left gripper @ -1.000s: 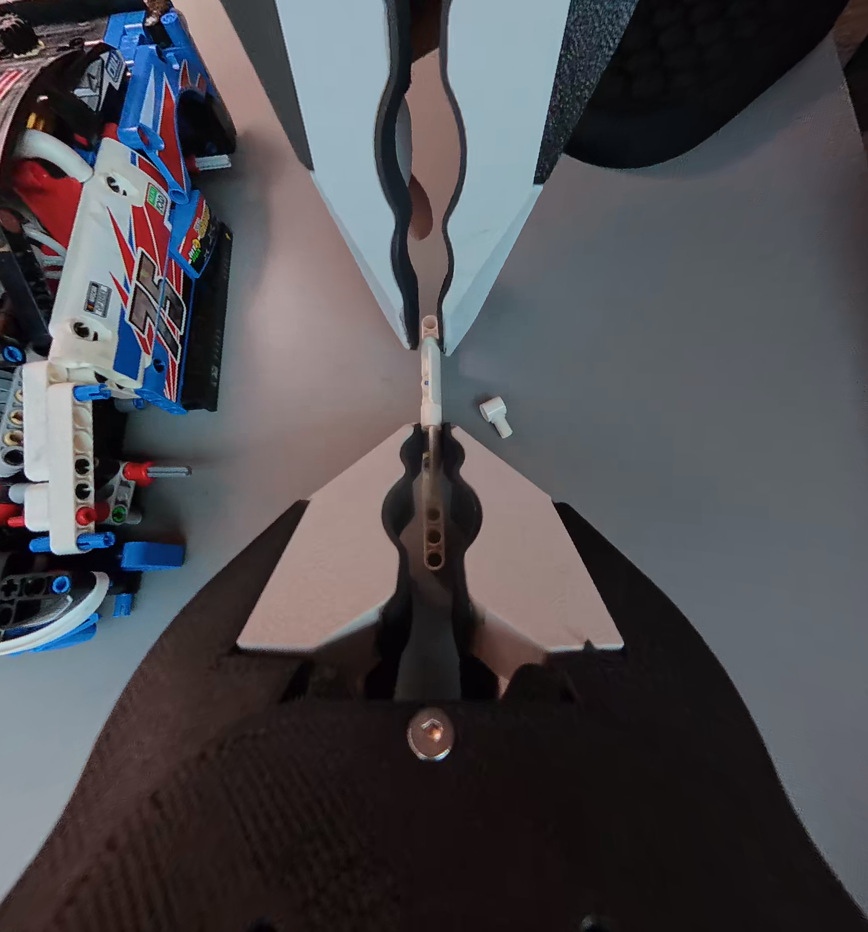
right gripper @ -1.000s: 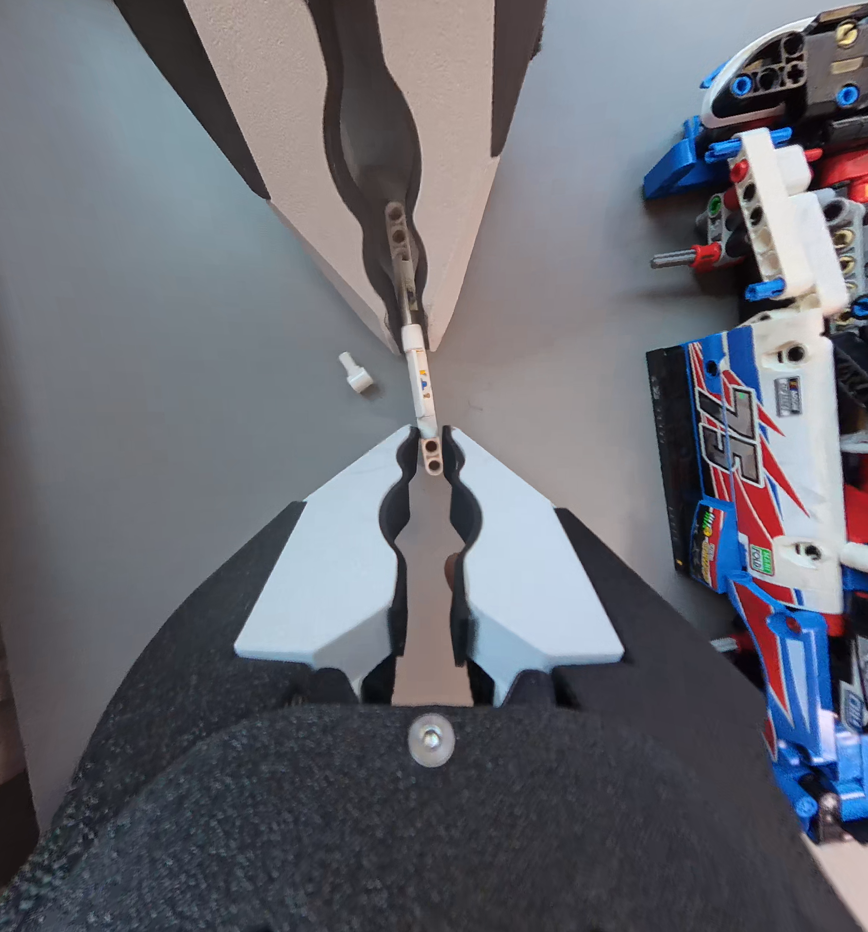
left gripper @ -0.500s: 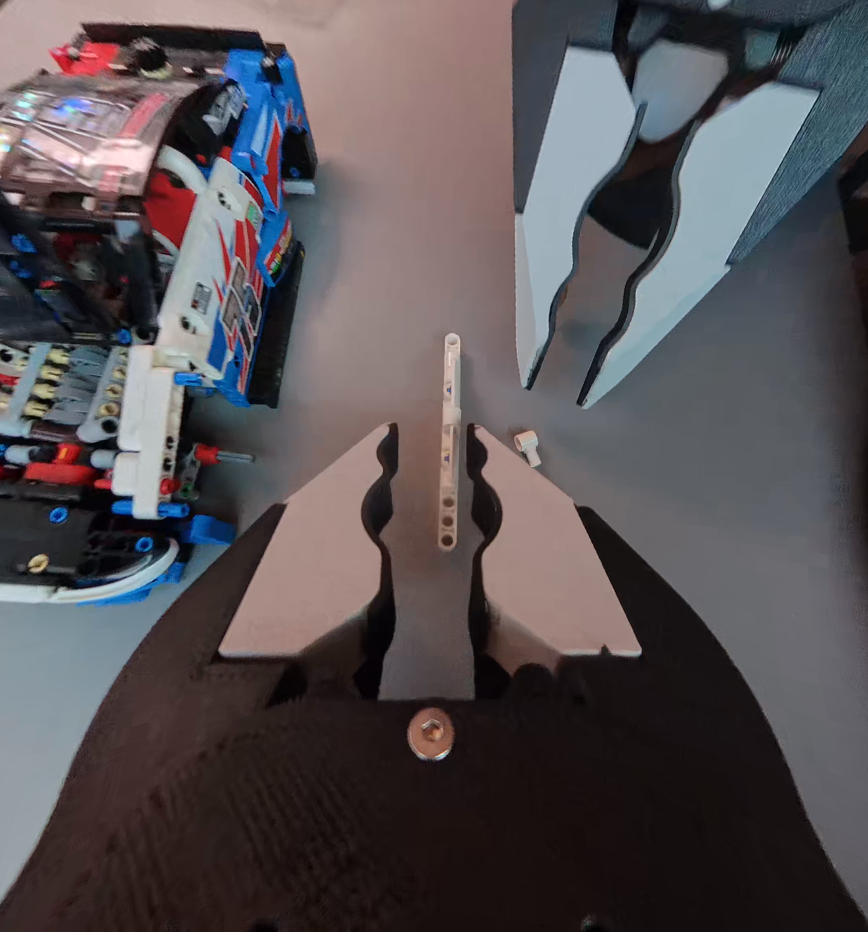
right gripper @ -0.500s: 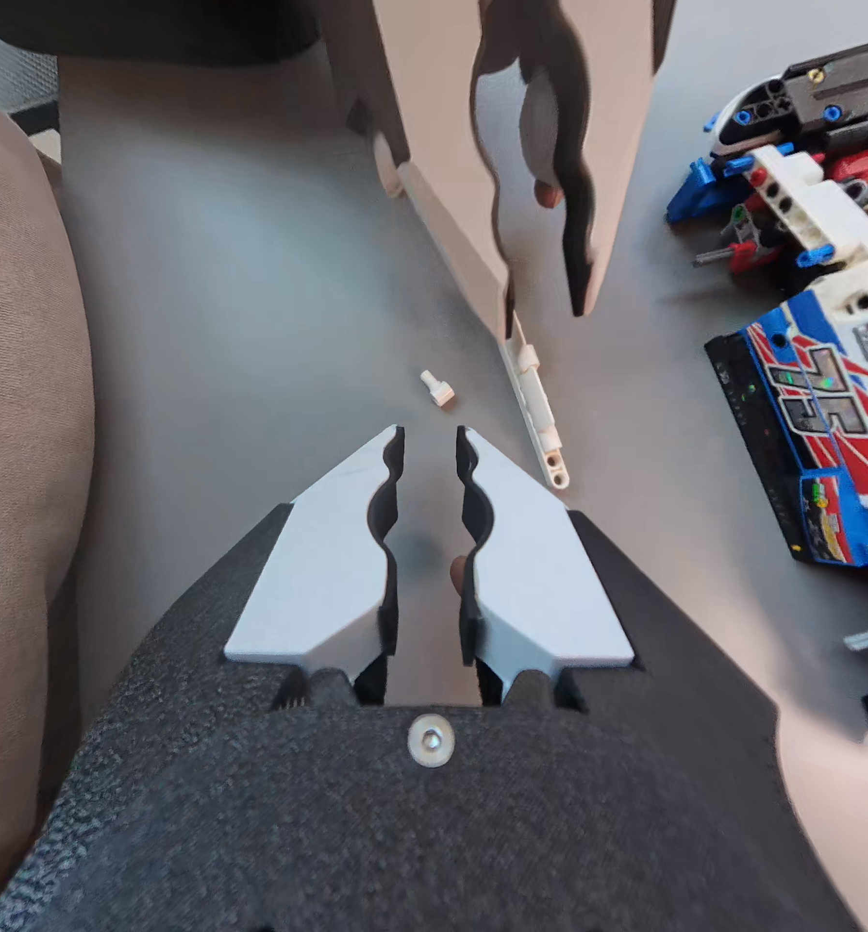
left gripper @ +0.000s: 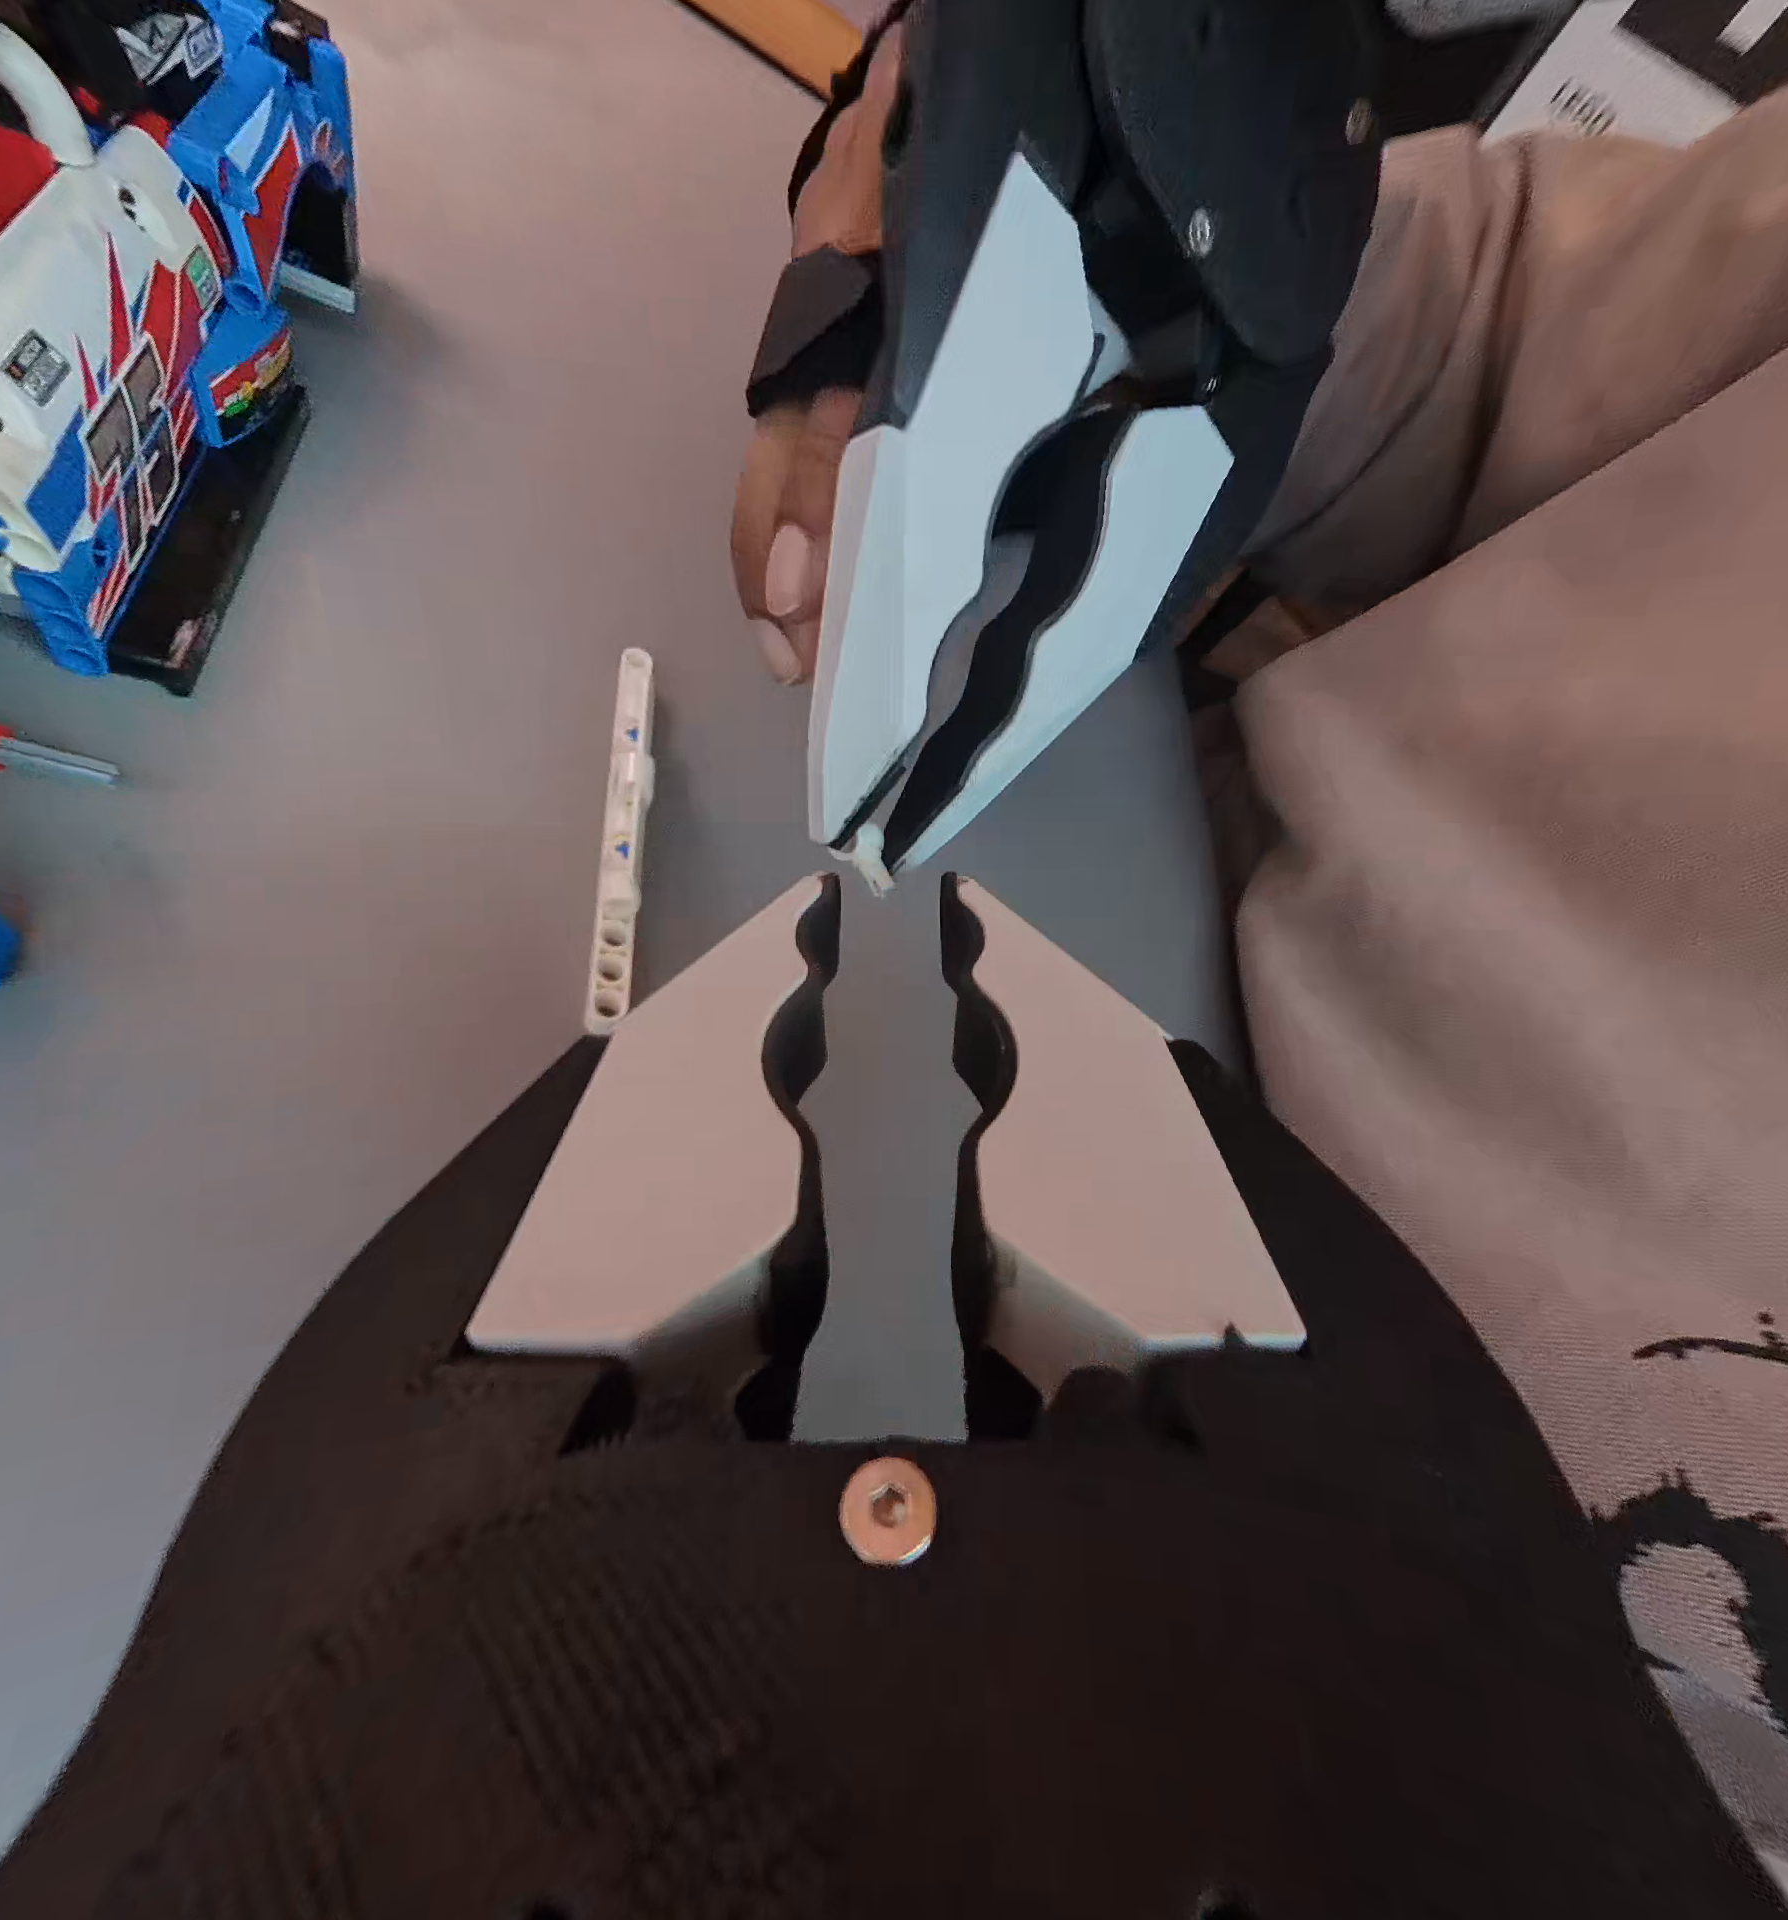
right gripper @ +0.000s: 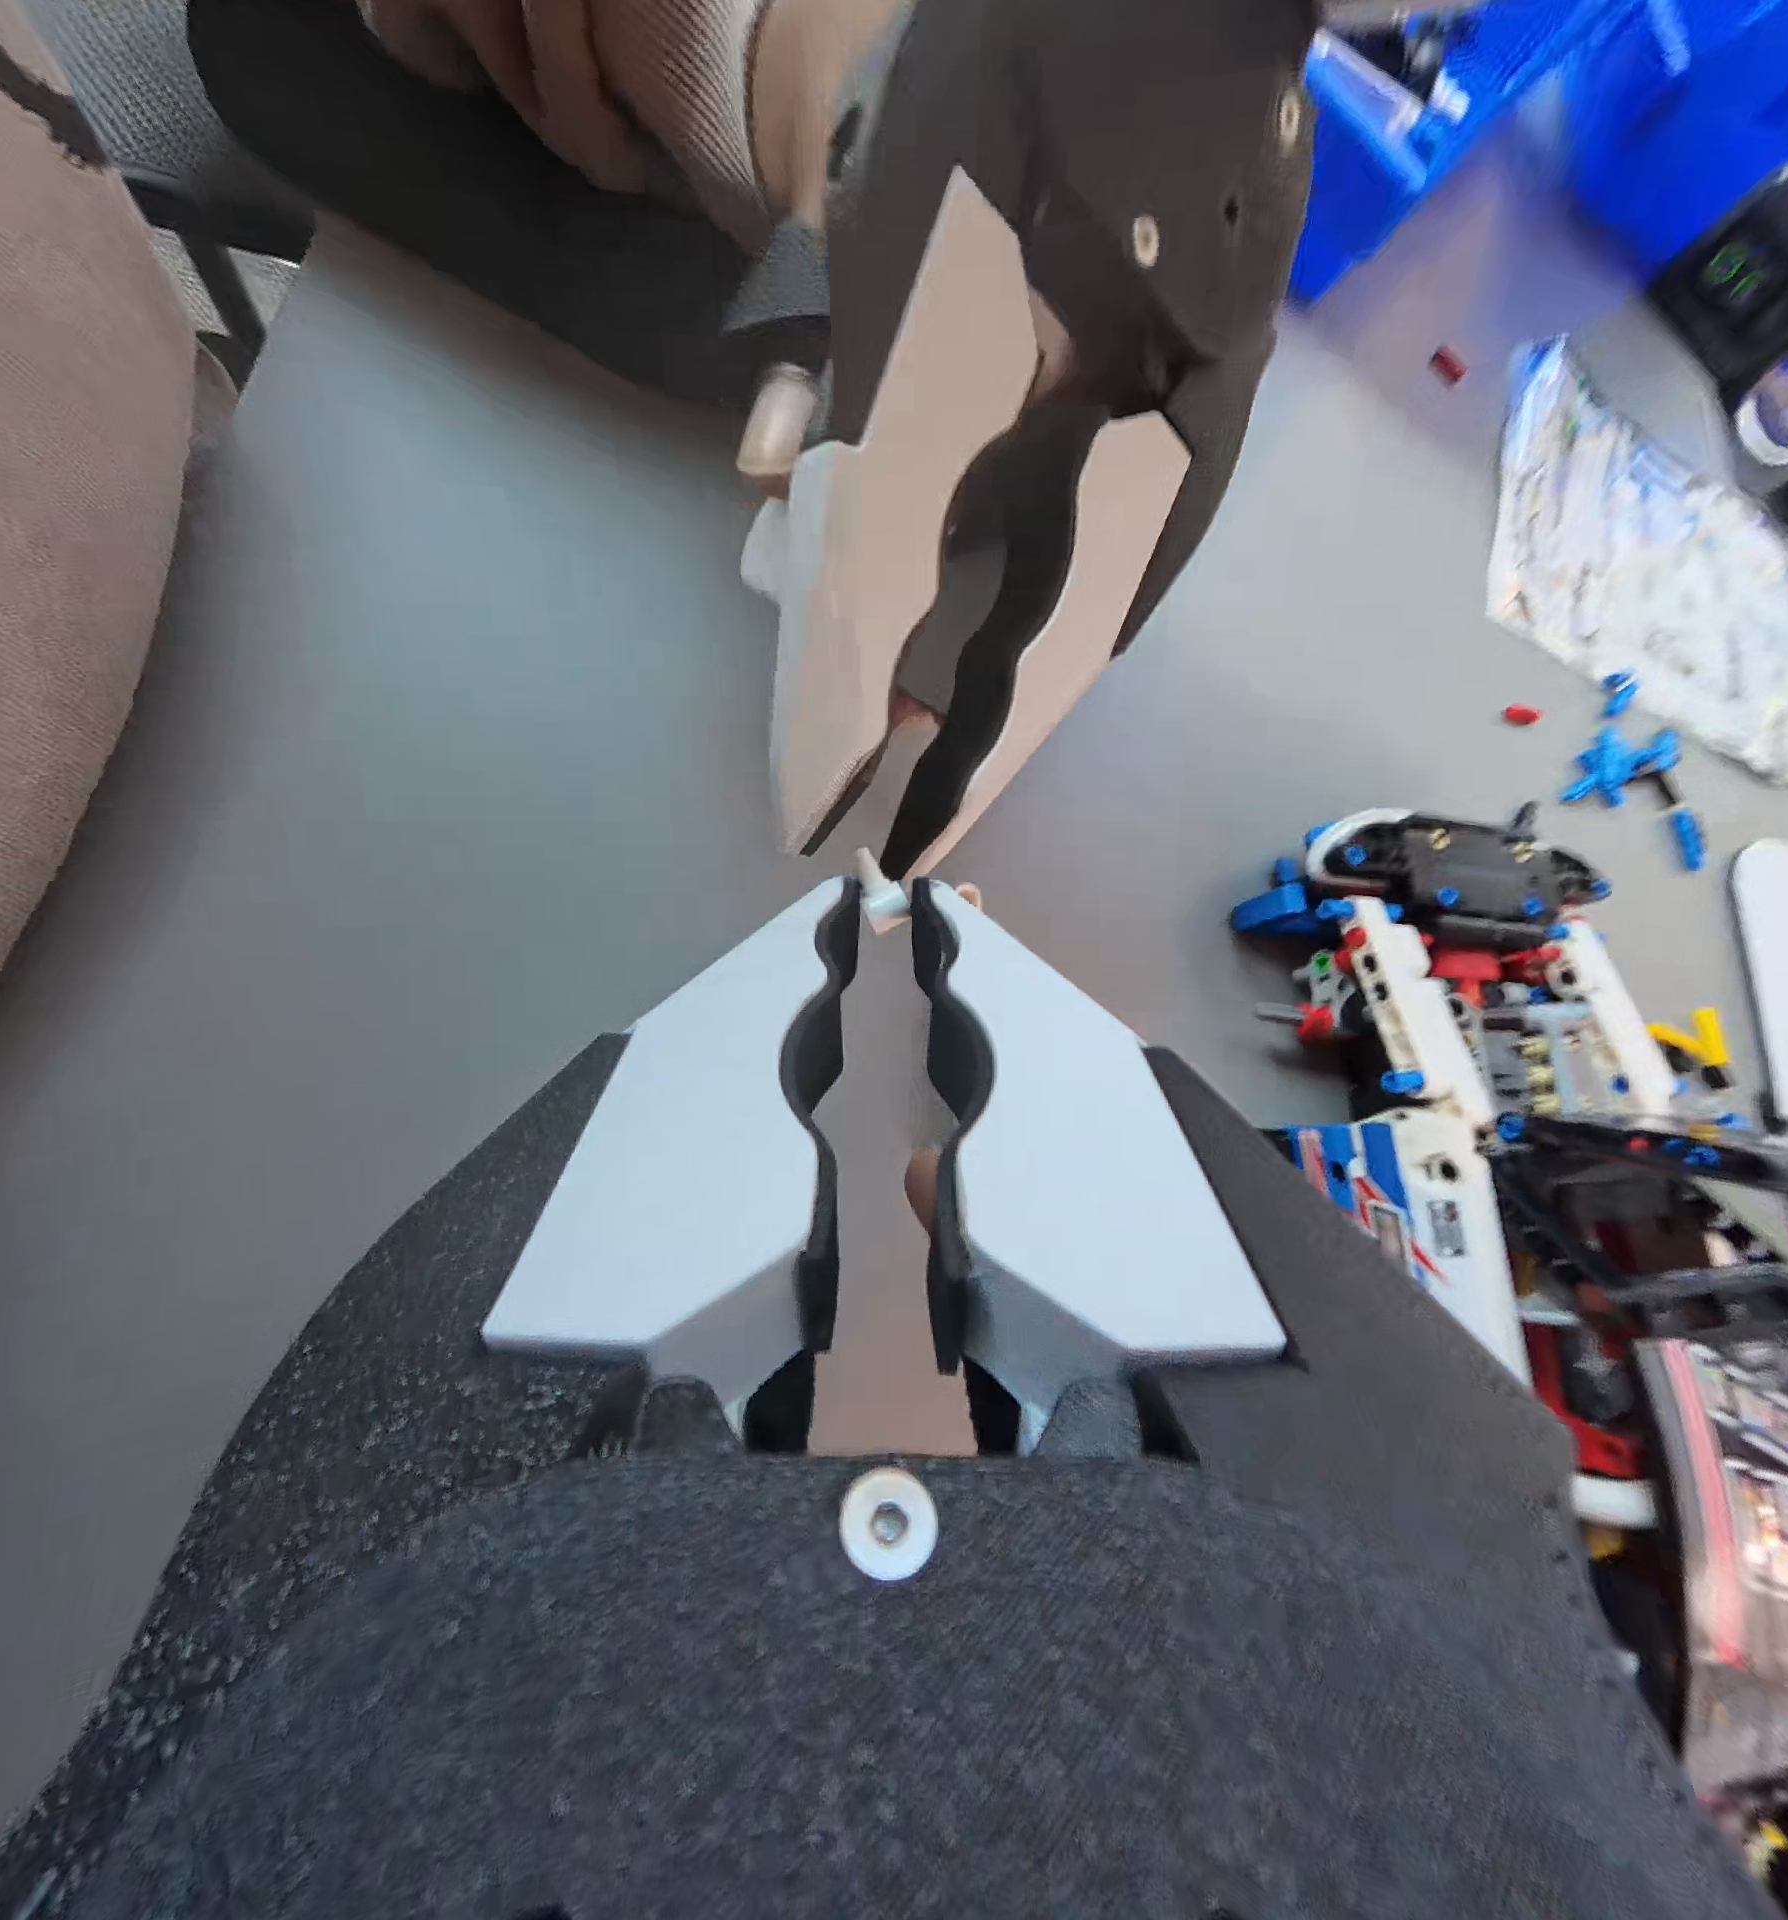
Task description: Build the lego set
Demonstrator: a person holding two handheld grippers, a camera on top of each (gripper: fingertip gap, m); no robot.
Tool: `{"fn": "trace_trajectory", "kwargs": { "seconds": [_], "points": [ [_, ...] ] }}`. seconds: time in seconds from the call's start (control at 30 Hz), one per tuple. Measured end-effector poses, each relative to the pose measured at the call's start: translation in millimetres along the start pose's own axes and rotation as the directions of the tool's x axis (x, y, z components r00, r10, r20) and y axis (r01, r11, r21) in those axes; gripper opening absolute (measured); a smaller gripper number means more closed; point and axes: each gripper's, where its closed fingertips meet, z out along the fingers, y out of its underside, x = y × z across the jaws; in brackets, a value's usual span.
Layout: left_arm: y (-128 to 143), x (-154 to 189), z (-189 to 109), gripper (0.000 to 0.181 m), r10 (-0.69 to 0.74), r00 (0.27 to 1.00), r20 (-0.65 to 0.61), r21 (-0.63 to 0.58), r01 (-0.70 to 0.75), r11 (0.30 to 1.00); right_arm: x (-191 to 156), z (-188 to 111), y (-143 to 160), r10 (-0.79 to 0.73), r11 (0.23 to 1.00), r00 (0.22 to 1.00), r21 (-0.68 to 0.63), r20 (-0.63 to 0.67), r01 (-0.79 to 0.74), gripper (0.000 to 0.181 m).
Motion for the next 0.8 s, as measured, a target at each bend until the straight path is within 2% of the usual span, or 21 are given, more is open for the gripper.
{"fn": "trace_trajectory", "kwargs": {
  "seconds": [0.1,0.13,0.2,0.27,0.37,0.53,0.6,0.67,0.73,0.8],
  "points": [
    [-3,4,-2,0.013,-0.056,0.997,-0.054,0.025,0.057,0.998,3,-7,-16,-0.145,0.987,0.985,0.063,-0.092,0.151,0.008],
    [-5,8,-3,0.005,-0.06,0.995,-0.083,0.034,0.063,0.997,3,-7,-16,-0.183,0.98,0.977,0.055,-0.111,0.19,0.008],
    [-6,11,-4,0.003,-0.052,0.994,-0.098,0.041,0.056,0.998,2,-8,-18,-0.259,0.963,0.956,0.043,-0.139,0.268,0.008],
    [-7,13,-4,0.004,-0.043,0.994,-0.102,0.046,0.048,0.998,1,-9,-19,-0.286,0.955,0.946,0.037,-0.15,0.294,0.008],
    [-9,14,-5,0.014,-0.046,0.993,-0.11,0.057,0.052,0.997,2,-9,-17,-0.341,0.938,0.923,0.002,-0.177,0.346,0.008],
    [-8,11,-3,0.004,-0.052,0.994,-0.094,0.053,0.058,0.997,-1,-9,-16,-0.379,0.924,0.904,-0.028,-0.2,0.381,0.008],
    [-11,5,-5,0.003,-0.023,0.999,-0.039,0.063,0.026,0.998,3,-12,-11,-0.24,0.97,0.951,-0.018,-0.197,0.241,0.01],
    [-13,-11,-12,0.003,0.023,0.997,0.078,0.061,-0.028,0.998,15,-21,16,-0.035,0.995,0.981,-0.103,-0.191,0.016,0.016],
    [-11,-33,-23,0.003,0.085,0.968,0.235,0.023,-0.093,0.995,10,-30,59,0.175,0.946,0.977,-0.253,-0.125,-0.202,0.017],
    [-5,-49,-30,0.003,0.116,0.938,0.326,-0.036,-0.11,0.993,-3,-34,83,0.328,0.891,0.943,-0.311,-0.06,-0.33,0.008]
  ]
}}
